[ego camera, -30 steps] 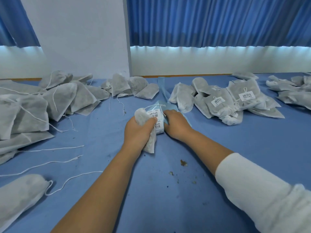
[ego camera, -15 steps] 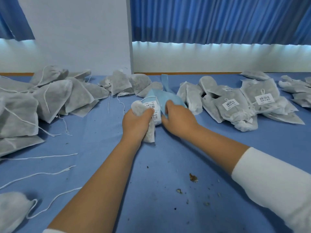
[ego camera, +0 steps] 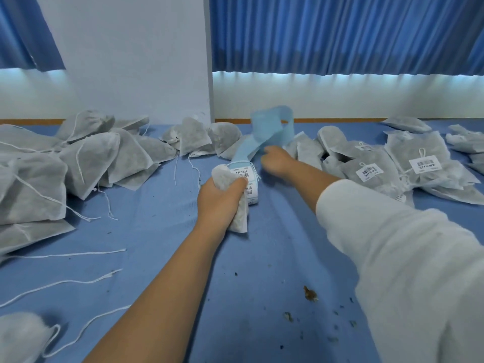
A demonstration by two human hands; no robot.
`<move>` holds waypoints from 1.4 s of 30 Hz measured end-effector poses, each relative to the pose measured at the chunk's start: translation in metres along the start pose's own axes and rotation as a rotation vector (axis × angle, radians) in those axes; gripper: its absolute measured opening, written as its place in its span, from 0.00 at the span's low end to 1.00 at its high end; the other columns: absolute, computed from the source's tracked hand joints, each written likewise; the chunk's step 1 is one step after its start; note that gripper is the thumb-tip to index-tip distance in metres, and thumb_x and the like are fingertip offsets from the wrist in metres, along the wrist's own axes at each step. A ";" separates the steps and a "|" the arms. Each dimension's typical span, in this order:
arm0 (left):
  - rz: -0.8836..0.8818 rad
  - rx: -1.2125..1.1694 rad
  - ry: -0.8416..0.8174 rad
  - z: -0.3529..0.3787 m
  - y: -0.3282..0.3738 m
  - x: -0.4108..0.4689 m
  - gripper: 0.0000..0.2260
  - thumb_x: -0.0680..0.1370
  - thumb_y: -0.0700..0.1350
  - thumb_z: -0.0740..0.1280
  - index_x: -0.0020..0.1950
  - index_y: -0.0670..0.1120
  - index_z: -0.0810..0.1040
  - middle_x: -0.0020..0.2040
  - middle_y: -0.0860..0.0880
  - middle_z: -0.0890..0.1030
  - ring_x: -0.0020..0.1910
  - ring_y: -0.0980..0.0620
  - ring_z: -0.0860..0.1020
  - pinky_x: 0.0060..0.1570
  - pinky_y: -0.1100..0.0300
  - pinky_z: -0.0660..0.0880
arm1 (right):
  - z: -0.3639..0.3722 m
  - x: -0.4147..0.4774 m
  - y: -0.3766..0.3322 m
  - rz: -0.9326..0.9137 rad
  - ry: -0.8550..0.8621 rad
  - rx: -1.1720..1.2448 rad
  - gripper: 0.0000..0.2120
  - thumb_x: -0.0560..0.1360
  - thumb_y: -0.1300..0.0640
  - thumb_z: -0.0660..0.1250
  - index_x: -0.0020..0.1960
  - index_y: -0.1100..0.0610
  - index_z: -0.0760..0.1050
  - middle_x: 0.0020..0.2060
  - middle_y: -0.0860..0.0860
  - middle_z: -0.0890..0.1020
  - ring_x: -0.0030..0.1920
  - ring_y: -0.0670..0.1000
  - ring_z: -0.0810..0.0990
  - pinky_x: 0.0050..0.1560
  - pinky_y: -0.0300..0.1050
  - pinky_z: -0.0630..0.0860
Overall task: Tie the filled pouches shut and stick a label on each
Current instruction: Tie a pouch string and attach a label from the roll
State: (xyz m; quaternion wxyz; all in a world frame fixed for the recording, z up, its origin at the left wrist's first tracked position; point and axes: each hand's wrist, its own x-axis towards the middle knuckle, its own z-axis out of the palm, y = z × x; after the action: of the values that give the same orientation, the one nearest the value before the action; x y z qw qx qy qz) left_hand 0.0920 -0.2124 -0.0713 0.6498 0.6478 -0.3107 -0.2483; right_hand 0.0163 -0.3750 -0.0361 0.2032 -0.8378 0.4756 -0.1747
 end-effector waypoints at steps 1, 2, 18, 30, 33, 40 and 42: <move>-0.004 -0.001 -0.004 0.000 0.000 0.000 0.06 0.74 0.46 0.72 0.39 0.53 0.77 0.36 0.58 0.81 0.29 0.68 0.78 0.28 0.71 0.71 | 0.002 -0.004 -0.002 -0.038 -0.031 0.028 0.18 0.78 0.68 0.56 0.64 0.64 0.76 0.66 0.60 0.76 0.66 0.58 0.73 0.63 0.44 0.68; -0.002 0.001 -0.006 -0.001 0.001 -0.001 0.06 0.74 0.46 0.72 0.39 0.53 0.77 0.36 0.59 0.81 0.29 0.69 0.77 0.28 0.72 0.71 | 0.006 -0.011 -0.004 -0.071 -0.035 0.058 0.17 0.77 0.68 0.57 0.61 0.63 0.79 0.62 0.58 0.80 0.63 0.56 0.75 0.61 0.43 0.69; -0.173 -0.075 -0.052 -0.016 0.017 -0.053 0.04 0.73 0.46 0.74 0.46 0.51 0.81 0.39 0.54 0.84 0.32 0.62 0.82 0.28 0.69 0.73 | -0.003 -0.155 -0.006 0.055 -0.081 0.957 0.15 0.75 0.64 0.65 0.55 0.47 0.71 0.51 0.54 0.82 0.43 0.49 0.84 0.48 0.46 0.83; -0.267 -0.034 0.223 -0.044 0.022 -0.077 0.29 0.74 0.66 0.66 0.63 0.46 0.68 0.52 0.50 0.76 0.51 0.47 0.76 0.52 0.52 0.74 | -0.003 -0.211 0.004 -0.042 0.029 0.787 0.17 0.77 0.60 0.61 0.57 0.40 0.71 0.26 0.47 0.69 0.31 0.48 0.68 0.33 0.37 0.70; -0.231 0.075 0.152 -0.048 0.020 -0.078 0.27 0.80 0.57 0.58 0.77 0.51 0.55 0.58 0.50 0.73 0.52 0.46 0.73 0.53 0.51 0.70 | -0.003 -0.215 0.002 -0.058 0.023 0.765 0.16 0.77 0.62 0.60 0.57 0.43 0.73 0.23 0.42 0.69 0.28 0.45 0.70 0.37 0.43 0.75; 0.146 0.218 -0.100 -0.053 0.022 -0.094 0.22 0.82 0.47 0.64 0.72 0.61 0.60 0.49 0.53 0.78 0.43 0.55 0.78 0.39 0.60 0.72 | -0.004 -0.221 0.005 -0.071 0.015 0.723 0.17 0.77 0.63 0.62 0.60 0.46 0.75 0.26 0.40 0.75 0.29 0.40 0.75 0.46 0.51 0.81; 0.326 0.341 -0.085 -0.052 0.022 -0.097 0.15 0.82 0.43 0.62 0.68 0.56 0.67 0.52 0.50 0.77 0.43 0.51 0.76 0.40 0.59 0.68 | -0.004 -0.222 0.005 -0.082 0.011 0.702 0.18 0.76 0.64 0.62 0.59 0.45 0.75 0.28 0.38 0.77 0.30 0.40 0.75 0.47 0.52 0.81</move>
State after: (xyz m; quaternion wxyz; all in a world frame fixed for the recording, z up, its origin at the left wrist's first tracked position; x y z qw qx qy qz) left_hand 0.0611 -0.1054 -0.0553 0.5491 0.6784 -0.4753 -0.1112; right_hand -0.0972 -0.1852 -0.0569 0.4691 -0.7344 0.3537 -0.3399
